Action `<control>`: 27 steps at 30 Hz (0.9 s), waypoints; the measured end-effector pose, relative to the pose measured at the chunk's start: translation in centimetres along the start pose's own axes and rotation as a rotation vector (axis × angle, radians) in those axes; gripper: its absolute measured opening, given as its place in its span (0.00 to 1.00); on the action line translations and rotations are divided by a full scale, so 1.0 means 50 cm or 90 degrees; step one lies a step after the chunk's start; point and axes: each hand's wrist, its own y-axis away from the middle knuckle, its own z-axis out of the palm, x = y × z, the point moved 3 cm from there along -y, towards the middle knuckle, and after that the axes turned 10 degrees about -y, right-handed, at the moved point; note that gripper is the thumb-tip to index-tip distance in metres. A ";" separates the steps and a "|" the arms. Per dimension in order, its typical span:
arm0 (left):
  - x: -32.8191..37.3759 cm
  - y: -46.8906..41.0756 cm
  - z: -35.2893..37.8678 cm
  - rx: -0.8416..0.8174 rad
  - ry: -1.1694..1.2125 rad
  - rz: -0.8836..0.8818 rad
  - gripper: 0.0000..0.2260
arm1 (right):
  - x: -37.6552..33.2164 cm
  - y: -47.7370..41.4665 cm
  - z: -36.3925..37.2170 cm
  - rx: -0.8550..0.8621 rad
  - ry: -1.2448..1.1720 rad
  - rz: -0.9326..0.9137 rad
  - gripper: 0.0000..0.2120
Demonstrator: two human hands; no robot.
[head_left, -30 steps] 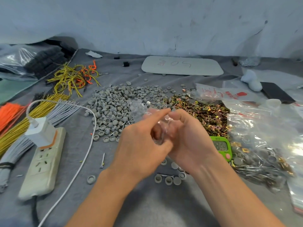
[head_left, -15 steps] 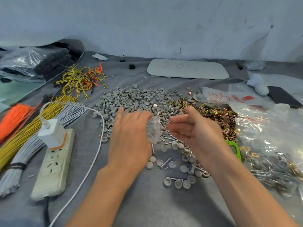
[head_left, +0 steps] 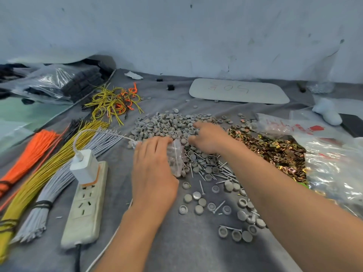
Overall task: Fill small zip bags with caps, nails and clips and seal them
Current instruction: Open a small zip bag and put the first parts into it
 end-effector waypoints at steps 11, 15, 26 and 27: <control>-0.001 -0.010 0.008 -0.005 0.055 -0.012 0.31 | -0.004 -0.031 0.024 0.119 0.196 -0.163 0.03; 0.003 -0.008 0.007 0.002 0.071 -0.009 0.30 | 0.007 -0.037 -0.002 0.139 0.002 -0.095 0.17; 0.022 0.001 0.002 -0.032 0.001 -0.002 0.32 | 0.076 0.066 -0.010 0.154 -1.144 0.305 0.06; 0.018 0.003 0.000 -0.028 -0.012 -0.017 0.32 | 0.081 0.087 -0.011 0.154 -1.239 0.331 0.07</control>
